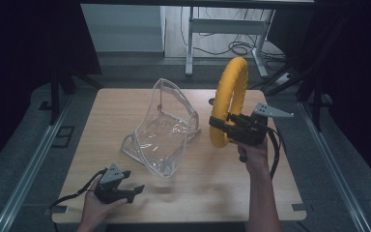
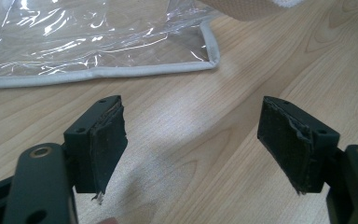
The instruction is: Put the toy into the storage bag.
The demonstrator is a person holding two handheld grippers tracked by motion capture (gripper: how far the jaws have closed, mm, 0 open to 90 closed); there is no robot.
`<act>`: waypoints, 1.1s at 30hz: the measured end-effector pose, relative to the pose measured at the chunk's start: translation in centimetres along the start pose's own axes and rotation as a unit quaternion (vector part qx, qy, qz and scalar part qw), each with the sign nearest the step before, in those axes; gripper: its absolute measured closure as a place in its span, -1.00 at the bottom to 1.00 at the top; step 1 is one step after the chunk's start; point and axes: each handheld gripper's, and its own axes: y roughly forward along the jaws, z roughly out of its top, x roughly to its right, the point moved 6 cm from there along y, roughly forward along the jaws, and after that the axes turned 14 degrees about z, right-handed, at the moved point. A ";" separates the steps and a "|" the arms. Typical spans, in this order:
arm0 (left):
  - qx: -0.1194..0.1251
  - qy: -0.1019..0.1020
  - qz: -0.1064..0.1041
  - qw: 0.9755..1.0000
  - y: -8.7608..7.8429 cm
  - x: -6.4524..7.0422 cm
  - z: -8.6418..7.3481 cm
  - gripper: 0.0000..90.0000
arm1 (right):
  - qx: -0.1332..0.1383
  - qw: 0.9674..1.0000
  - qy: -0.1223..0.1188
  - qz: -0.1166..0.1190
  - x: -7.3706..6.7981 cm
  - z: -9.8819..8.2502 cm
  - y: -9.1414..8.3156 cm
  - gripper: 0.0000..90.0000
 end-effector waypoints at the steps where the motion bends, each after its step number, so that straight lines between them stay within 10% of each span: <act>1: 0.000 0.000 0.000 1.000 0.0 0.0 0.0 -0.48 | 0.003 1.000 -0.004 0.000 -0.1 0.2 0.1 0.15; 33: 0.000 0.000 -0.001 1.000 0.0 0.0 0.0 -0.48 | 0.037 0.998 -0.045 0.026 -3.3 4.0 2.9 0.14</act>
